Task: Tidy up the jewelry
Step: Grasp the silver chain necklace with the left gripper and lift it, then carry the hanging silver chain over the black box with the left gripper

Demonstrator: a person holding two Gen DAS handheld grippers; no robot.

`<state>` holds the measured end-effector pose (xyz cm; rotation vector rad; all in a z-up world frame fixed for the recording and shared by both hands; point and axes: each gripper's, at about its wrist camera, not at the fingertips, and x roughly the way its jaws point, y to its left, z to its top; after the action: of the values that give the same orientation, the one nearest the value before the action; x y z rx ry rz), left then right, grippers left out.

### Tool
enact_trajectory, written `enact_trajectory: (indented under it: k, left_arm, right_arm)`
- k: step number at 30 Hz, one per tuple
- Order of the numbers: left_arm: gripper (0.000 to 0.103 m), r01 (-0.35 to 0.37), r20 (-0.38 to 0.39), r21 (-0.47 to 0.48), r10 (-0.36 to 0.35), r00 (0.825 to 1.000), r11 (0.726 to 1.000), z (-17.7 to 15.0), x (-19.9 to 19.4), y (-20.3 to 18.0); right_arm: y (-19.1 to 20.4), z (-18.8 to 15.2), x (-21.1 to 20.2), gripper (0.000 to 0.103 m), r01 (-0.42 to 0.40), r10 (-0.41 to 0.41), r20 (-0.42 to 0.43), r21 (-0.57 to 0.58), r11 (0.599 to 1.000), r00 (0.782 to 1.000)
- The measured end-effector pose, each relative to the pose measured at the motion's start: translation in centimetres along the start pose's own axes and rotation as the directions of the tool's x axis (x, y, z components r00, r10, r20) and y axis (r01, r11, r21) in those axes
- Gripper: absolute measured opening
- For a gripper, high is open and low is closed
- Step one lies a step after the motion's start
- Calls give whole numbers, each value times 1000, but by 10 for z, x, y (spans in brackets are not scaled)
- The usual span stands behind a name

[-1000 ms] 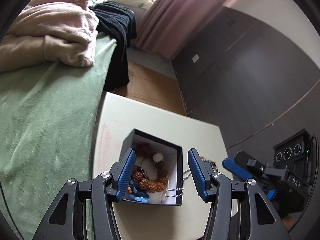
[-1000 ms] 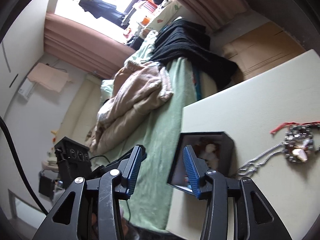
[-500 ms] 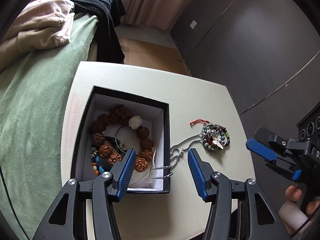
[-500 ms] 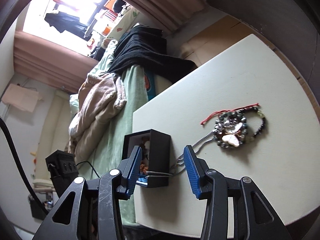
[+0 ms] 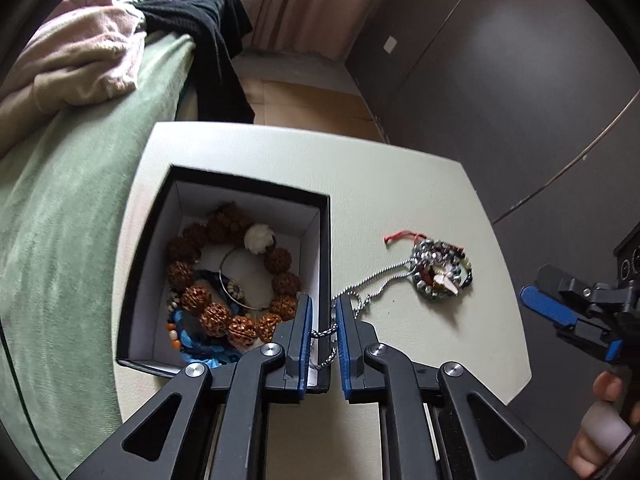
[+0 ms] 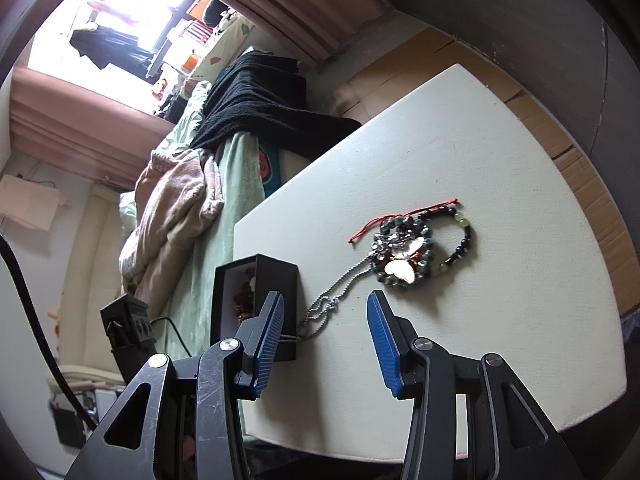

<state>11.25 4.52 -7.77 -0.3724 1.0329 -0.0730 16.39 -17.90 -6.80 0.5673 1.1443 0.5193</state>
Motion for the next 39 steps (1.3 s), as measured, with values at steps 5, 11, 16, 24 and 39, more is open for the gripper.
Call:
enact_trajectory:
  k: [5, 11, 16, 24, 39]
  left_arm:
    - [12, 22, 58, -13, -21, 998, 1000, 5, -20, 2]
    - [11, 42, 170, 11, -43, 985, 999, 15, -57, -7]
    - [11, 21, 258, 46, -32, 966, 999, 33, -95, -28]
    - [11, -41, 384, 113, -6, 923, 993, 60, -164, -66]
    - [11, -142, 533, 185, 23, 846, 972, 93, -254, -118]
  right_arm:
    - [-2, -1, -1, 44, 7, -7, 0, 4, 1000, 1000]
    - [0, -1, 1, 44, 12, -12, -11, -1, 1000, 1000]
    - [0, 3, -9, 44, 10, -10, 7, -11, 1000, 1000]
    - [-6, 11, -14, 44, -18, 18, 16, 20, 1000, 1000]
    - [-7, 16, -11, 45, -35, 35, 0, 21, 999, 999]
